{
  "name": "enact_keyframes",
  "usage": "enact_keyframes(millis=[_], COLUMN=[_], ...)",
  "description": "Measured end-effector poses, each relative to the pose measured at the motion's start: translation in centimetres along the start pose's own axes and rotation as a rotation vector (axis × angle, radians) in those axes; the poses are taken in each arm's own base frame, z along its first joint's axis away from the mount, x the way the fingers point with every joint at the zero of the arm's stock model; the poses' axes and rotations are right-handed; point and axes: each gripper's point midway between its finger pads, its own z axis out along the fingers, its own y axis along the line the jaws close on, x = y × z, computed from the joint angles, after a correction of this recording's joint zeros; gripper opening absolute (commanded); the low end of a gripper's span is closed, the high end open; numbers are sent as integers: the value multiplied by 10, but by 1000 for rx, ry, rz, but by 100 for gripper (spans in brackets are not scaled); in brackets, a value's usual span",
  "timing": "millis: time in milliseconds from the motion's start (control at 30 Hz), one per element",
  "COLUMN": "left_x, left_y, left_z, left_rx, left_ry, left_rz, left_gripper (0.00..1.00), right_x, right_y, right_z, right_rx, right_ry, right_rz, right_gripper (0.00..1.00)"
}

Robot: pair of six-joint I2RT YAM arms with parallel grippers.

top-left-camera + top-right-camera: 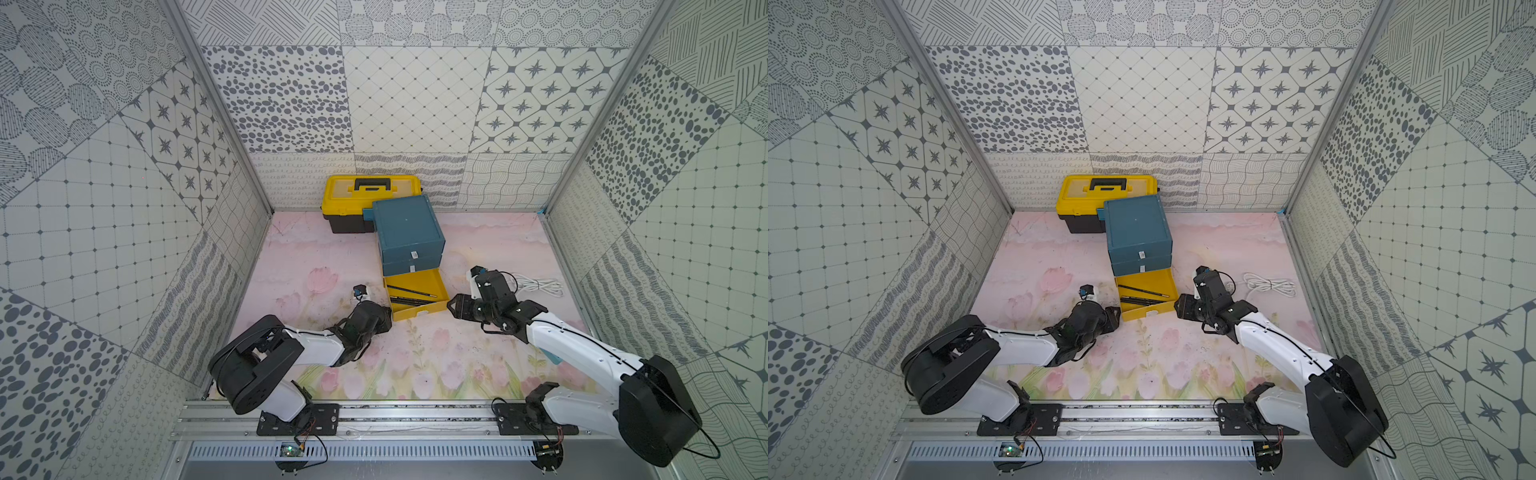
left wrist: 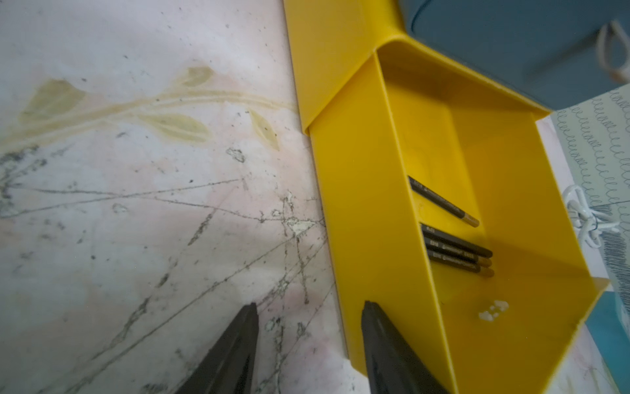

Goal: Please place the pencils in the drawer according to their color
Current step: Close the drawer in the storage box.

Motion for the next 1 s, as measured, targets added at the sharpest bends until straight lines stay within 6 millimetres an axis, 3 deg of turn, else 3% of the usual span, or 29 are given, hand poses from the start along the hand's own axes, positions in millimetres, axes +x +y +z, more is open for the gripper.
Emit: enact_keyframes(millis=[100,267,533,733,1000], left_x=[-2,-6,-17,-22,-22], left_y=[0,-2,-6,-4,0], left_z=[-2,-8,-22,-31,-36], left_rx=[12,32,59,57,41], left_ry=[-10,-29,-69,-86,-87], left_rz=[-24,-57,-94,-112,-118], left_gripper=[57,59,63,65,69], right_x=[16,31,18,20,4], right_y=[-3,-2,13,26,51], right_z=[12,33,62,83,96], right_rx=[-26,-77,-159,-204,-268], right_ry=[47,102,64,62,-12], right_rz=[43,105,195,240,291], right_gripper=[33,32,31,30,31])
